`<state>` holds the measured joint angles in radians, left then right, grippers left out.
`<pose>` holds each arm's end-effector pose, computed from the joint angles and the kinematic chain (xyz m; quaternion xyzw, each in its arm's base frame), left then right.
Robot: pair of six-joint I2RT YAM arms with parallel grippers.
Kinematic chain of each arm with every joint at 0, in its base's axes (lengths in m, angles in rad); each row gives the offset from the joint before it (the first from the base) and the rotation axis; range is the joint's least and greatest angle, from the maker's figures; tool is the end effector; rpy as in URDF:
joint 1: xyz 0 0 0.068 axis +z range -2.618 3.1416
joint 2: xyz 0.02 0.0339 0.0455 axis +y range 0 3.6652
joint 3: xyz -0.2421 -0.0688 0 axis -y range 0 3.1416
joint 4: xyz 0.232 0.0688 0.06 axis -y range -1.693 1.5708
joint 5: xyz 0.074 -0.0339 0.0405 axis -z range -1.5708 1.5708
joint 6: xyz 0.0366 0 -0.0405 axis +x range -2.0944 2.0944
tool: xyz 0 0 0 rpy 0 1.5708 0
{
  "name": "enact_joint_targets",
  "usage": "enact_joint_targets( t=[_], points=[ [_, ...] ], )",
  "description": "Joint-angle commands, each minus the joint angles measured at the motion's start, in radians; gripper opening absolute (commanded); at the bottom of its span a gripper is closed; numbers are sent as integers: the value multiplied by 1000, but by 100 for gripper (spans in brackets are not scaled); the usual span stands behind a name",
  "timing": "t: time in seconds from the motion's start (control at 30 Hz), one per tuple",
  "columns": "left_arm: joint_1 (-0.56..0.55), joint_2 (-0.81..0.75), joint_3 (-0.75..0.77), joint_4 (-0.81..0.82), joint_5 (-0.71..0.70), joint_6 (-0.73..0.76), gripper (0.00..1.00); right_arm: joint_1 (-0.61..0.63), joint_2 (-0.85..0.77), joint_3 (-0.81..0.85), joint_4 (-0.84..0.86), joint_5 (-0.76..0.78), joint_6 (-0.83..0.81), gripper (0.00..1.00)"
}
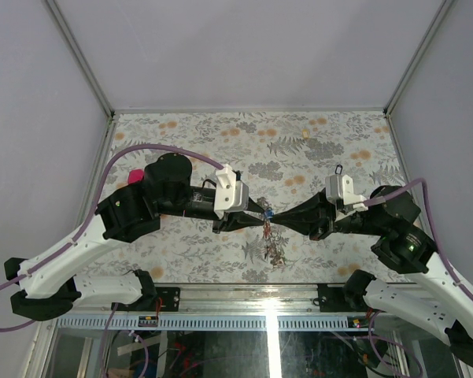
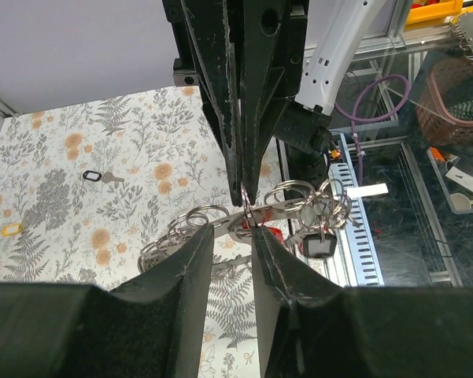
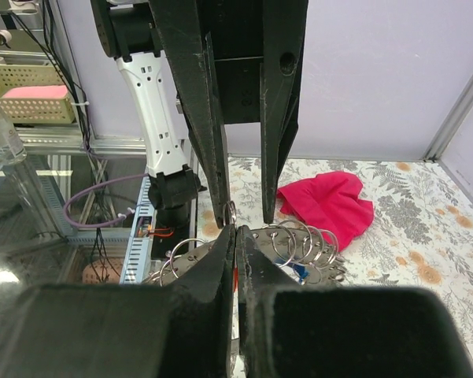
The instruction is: Put the keys on the keyring
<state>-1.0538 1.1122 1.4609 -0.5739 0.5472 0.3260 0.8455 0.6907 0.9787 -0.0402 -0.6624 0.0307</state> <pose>0.0887 -0.1945 0.4427 0.6091 0.4736 -0.4110 0.4855 0.0750 0.1186 0.4164 -0.4658 0.4317 0.4974 0.5910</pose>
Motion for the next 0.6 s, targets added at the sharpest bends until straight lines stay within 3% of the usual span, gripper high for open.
enact_joint_targets(
  t=[0.0,0.3,0.57],
  points=[
    [-2,-5,-1,83,38,-14,28,5,-15,34,97,47,2,0],
    [-2,-12,29,16,-3,20,31,6,-36,25,99,75,-2,0],
    [-2,-5,11,89,11,-16,33,4,-12,20,111,43,13,0]
  ],
)
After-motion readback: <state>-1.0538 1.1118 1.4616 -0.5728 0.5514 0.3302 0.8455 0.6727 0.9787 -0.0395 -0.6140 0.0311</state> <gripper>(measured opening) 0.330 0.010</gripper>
